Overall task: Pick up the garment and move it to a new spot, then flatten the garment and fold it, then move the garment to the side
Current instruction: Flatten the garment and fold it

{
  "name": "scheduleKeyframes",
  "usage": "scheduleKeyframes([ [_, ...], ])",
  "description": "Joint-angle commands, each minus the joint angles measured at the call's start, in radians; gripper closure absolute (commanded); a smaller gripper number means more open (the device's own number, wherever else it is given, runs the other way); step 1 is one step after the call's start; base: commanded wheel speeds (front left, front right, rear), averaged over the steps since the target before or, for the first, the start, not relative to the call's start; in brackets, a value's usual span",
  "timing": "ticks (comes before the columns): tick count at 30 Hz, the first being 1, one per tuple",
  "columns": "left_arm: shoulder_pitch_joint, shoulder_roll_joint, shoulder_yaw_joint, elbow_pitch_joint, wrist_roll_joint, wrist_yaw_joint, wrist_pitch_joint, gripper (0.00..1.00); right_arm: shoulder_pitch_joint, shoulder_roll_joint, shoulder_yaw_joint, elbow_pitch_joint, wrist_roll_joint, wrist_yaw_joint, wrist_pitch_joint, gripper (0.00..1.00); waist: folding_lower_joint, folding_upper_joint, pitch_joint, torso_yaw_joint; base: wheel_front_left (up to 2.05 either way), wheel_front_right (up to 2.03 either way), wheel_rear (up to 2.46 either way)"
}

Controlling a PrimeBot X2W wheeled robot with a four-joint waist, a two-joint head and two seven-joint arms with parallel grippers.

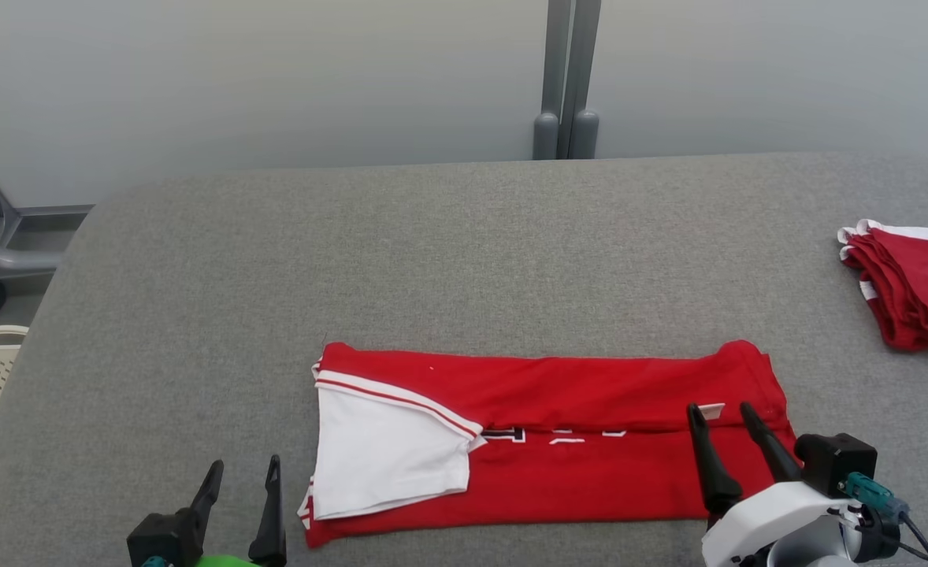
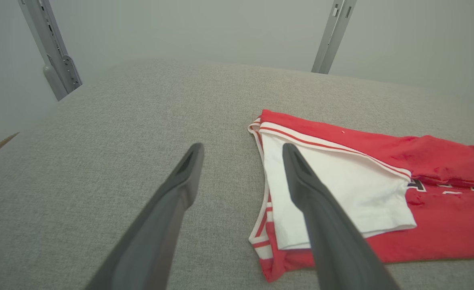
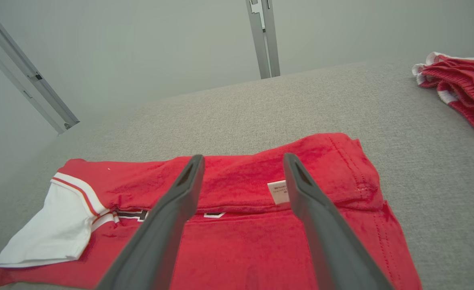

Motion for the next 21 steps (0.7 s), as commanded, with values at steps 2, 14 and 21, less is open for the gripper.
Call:
scheduleKeyframes([
  [2, -0.016, 0.000, -0.005, -0.005, -0.012, -0.012, -0.004, 0.00, -0.009, -0.002, -0.009, -0.003, -0.014, 0.000, 0.005, 0.00, 0.0000, 0.0000, 0.003, 0.002, 0.00, 0.00, 0.00],
  [14, -0.028, 0.006, -0.012, -0.045, -0.004, -0.034, -0.013, 0.00, -0.121, -0.002, -0.243, 0.032, -0.120, 0.000, 0.236, 0.00, 0.0000, 0.0000, 0.053, 0.009, 0.00, 0.00, 0.00],
  [21, -0.051, 0.007, -0.019, -0.047, -0.004, -0.045, -0.014, 0.00, -0.193, -0.002, -0.338, 0.105, -0.192, 0.000, 0.464, 0.00, 0.0000, 0.0000, 0.103, 0.027, 0.00, 0.00, 0.00],
])
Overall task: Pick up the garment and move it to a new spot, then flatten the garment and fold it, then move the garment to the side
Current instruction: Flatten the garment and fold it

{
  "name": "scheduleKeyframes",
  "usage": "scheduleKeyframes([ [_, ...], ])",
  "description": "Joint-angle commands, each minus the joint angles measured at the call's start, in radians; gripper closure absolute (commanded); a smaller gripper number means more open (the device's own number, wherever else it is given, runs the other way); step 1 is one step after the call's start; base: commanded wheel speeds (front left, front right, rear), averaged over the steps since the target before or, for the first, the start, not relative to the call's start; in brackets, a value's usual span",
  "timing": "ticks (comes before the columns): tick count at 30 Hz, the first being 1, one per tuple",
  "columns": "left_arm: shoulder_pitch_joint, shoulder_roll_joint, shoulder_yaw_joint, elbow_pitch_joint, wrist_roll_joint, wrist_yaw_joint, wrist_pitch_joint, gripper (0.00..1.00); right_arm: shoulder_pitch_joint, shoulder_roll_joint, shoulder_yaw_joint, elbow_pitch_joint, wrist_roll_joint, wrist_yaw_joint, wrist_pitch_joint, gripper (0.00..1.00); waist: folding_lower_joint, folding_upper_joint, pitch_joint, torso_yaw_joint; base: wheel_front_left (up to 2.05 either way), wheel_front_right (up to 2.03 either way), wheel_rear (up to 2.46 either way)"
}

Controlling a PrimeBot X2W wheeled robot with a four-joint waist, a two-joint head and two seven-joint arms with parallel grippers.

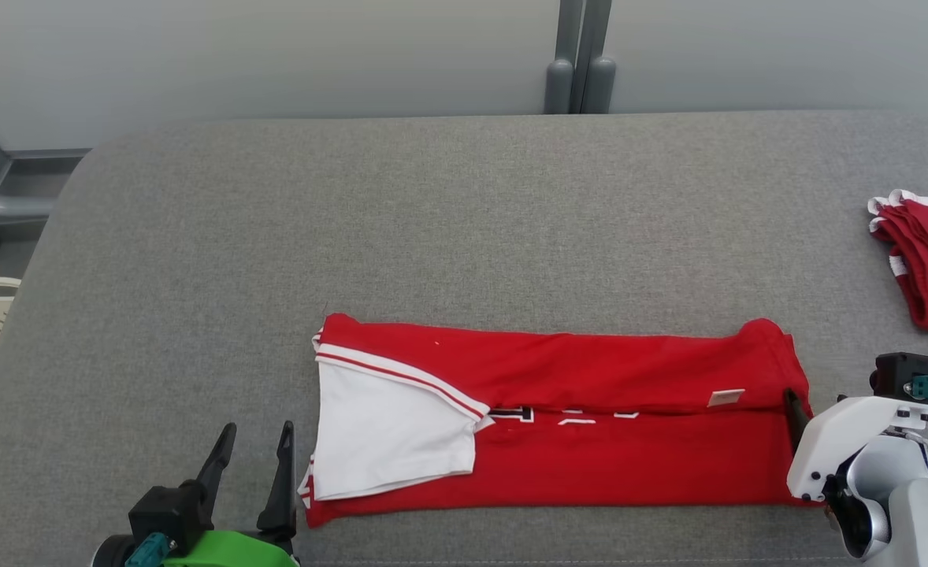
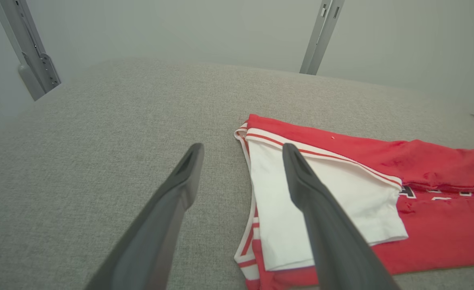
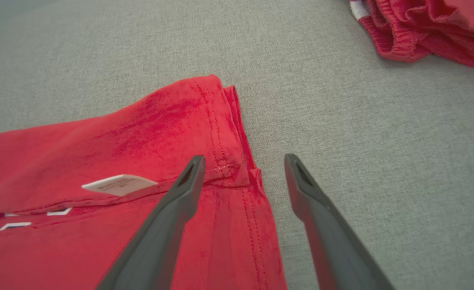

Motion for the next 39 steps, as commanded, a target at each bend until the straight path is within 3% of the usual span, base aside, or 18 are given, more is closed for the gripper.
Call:
scheduleKeyframes([
  [1, -0.022, 0.007, 0.000, -0.001, 0.006, -0.006, -0.005, 0.00, -0.019, -0.001, -0.005, 0.011, -0.019, 0.000, 0.041, 0.00, 0.0000, 0.0000, 0.027, 0.013, 0.00, 0.00, 0.00],
  [7, -0.039, 0.014, -0.010, 0.002, 0.016, -0.011, -0.006, 0.00, -0.032, -0.002, -0.013, 0.021, -0.036, 0.000, 0.096, 0.00, 0.0000, 0.0000, 0.050, 0.022, 0.00, 0.00, 0.00],
  [27, -0.078, 0.035, -0.025, 0.028, 0.002, -0.025, -0.007, 0.00, -0.071, -0.001, -0.060, 0.094, -0.015, 0.000, 0.104, 0.00, 0.0000, 0.0000, 0.101, 0.046, 0.00, 0.00, 0.00],
  [28, -0.078, 0.036, -0.025, 0.029, 0.000, -0.024, -0.007, 0.00, -0.076, -0.001, -0.061, 0.101, -0.016, 0.000, 0.104, 0.24, 0.0000, 0.0000, 0.104, 0.048, 0.00, 0.00, 0.00],
  [29, -0.080, 0.037, -0.026, 0.030, -0.001, -0.025, -0.007, 0.00, -0.082, -0.001, -0.065, 0.111, -0.016, 0.000, 0.105, 0.61, 0.0000, 0.0000, 0.108, 0.049, 0.00, 0.00, 0.00],
  [30, -0.083, 0.038, -0.026, 0.030, -0.002, -0.026, -0.007, 0.00, -0.087, -0.001, -0.067, 0.121, -0.013, 0.000, 0.111, 0.76, 0.0000, 0.0000, 0.111, 0.051, 0.00, 0.00, 0.00],
  [32, -0.087, 0.038, -0.027, 0.033, -0.001, -0.026, -0.007, 0.00, -0.092, 0.000, -0.074, 0.143, -0.012, 0.000, 0.122, 0.98, 0.0000, 0.0000, 0.115, 0.054, 0.00, 0.00, 0.00],
  [39, -0.090, 0.034, -0.024, 0.044, -0.008, -0.023, -0.007, 0.00, -0.100, -0.003, -0.113, 0.176, -0.022, -0.002, 0.119, 1.00, 0.0000, 0.0000, 0.112, 0.055, 0.00, 0.00, 0.00],
])
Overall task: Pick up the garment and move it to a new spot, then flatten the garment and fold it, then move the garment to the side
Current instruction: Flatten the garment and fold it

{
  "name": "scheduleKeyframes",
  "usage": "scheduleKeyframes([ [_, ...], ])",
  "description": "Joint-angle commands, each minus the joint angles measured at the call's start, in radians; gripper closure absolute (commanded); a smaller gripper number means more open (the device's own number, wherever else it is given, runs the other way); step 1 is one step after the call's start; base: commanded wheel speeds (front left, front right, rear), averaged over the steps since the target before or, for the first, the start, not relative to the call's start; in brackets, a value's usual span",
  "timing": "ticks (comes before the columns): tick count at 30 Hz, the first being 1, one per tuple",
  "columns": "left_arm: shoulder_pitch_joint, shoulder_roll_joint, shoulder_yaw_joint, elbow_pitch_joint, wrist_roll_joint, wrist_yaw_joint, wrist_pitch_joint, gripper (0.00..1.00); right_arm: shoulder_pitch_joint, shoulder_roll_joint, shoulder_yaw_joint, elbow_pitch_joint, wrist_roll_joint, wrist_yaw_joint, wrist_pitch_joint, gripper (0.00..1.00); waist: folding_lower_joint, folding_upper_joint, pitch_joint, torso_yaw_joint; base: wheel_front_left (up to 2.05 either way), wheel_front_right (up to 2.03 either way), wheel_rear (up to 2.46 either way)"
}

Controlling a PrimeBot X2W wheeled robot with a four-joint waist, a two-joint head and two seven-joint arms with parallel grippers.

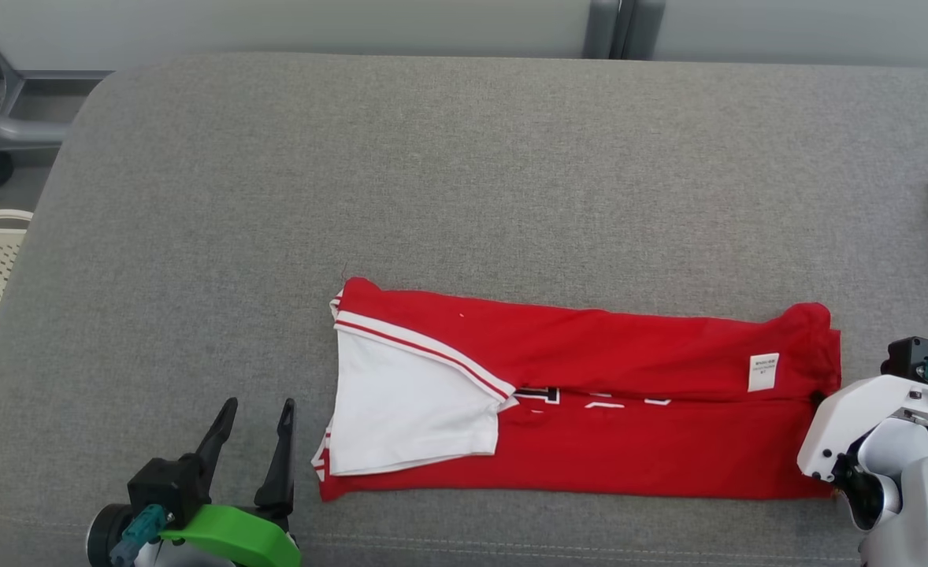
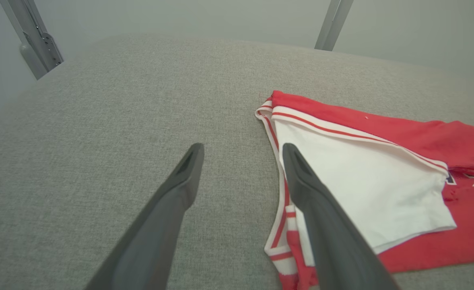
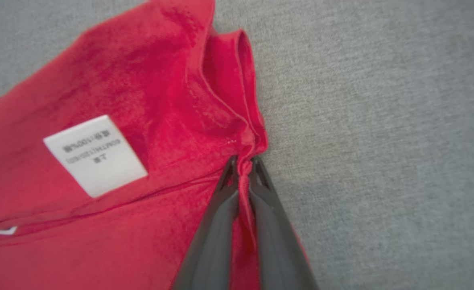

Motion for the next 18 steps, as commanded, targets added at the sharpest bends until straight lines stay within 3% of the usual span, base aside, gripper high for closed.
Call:
scheduleKeyframes([
  [1, -0.012, 0.002, 0.005, 0.002, -0.002, -0.001, -0.005, 0.00, 0.010, -0.006, -0.020, 0.021, -0.010, -0.005, 0.000, 1.00, 0.0000, -0.0001, -0.004, -0.003, 0.00, 0.00, 0.00],
  [8, 0.004, -0.004, 0.001, 0.011, -0.007, -0.001, -0.005, 0.00, -0.004, -0.008, -0.080, 0.000, -0.001, -0.005, 0.003, 1.00, 0.0000, -0.0001, -0.023, -0.014, 0.00, 0.00, 0.00],
  [18, 0.015, -0.006, 0.001, 0.013, -0.010, 0.001, -0.005, 0.00, 0.024, -0.007, -0.237, -0.143, -0.067, -0.004, 0.040, 1.00, 0.0000, -0.0001, -0.051, -0.028, 0.00, 0.00, 0.00],
])
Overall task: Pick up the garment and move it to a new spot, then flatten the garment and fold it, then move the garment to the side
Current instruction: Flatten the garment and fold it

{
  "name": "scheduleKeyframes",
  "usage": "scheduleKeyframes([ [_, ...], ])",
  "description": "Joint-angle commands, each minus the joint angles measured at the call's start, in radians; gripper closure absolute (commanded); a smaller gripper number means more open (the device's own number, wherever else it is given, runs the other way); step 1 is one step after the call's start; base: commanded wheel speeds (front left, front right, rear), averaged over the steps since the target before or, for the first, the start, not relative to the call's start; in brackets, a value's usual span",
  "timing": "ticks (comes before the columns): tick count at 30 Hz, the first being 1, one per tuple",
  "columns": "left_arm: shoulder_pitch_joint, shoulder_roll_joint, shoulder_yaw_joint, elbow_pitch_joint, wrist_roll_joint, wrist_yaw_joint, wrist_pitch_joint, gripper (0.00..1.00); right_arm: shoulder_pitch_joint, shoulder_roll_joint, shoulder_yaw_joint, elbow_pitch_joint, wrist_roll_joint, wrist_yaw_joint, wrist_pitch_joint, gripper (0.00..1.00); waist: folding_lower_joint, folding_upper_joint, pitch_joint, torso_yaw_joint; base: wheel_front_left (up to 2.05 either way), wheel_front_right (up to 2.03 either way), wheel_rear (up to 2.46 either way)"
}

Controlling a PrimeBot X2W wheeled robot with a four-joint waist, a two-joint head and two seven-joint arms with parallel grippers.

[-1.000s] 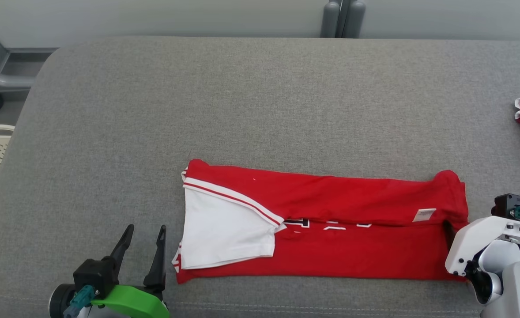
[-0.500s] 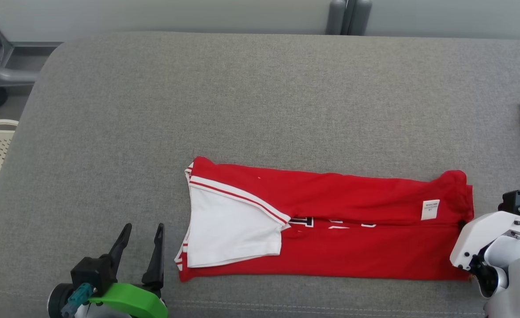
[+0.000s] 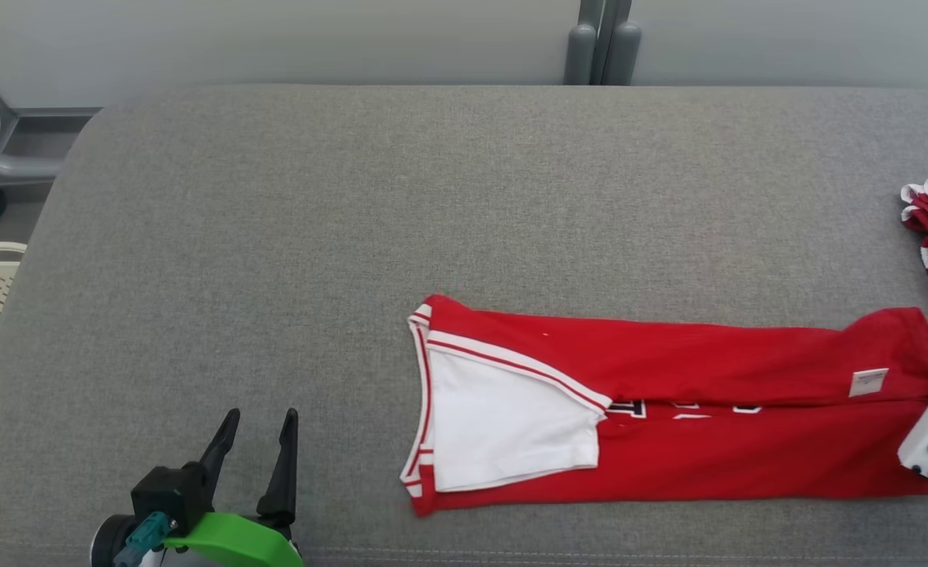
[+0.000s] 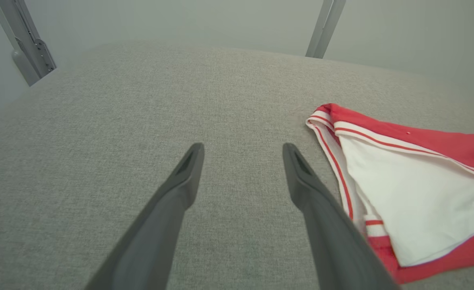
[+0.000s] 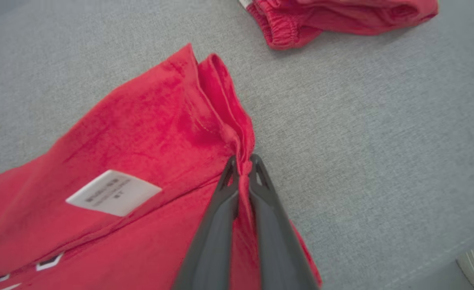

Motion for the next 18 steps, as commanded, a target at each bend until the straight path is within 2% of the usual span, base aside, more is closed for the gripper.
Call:
scheduleKeyframes([
  [1, 0.005, 0.002, 0.003, -0.002, 0.001, 0.001, -0.003, 0.00, 0.009, -0.008, -0.011, -0.013, -0.008, -0.002, 0.005, 1.00, 0.0000, 0.0000, -0.002, -0.003, 0.00, 0.00, 0.00],
  [6, 0.007, -0.001, -0.004, 0.004, 0.007, 0.005, -0.003, 0.00, 0.017, -0.008, -0.075, -0.094, -0.031, -0.002, 0.034, 1.00, 0.0000, 0.0000, -0.009, -0.005, 0.00, 0.00, 0.00],
  [10, 0.007, -0.004, -0.007, 0.007, 0.005, 0.003, -0.003, 0.00, 0.022, -0.007, -0.090, -0.136, -0.041, -0.002, 0.058, 1.00, 0.0000, 0.0000, -0.017, -0.005, 0.00, 0.00, 0.00],
  [14, 0.008, -0.007, -0.005, 0.010, 0.003, 0.003, -0.003, 0.00, 0.030, -0.007, -0.035, -0.169, -0.004, -0.002, 0.101, 1.00, 0.0000, 0.0000, -0.024, -0.005, 0.00, 0.00, 0.00],
  [18, 0.006, -0.010, -0.008, 0.015, 0.006, 0.004, -0.003, 0.00, 0.052, -0.006, 0.062, -0.213, 0.023, -0.002, 0.155, 1.00, 0.0000, 0.0000, -0.035, 0.000, 0.00, 0.00, 0.00],
])
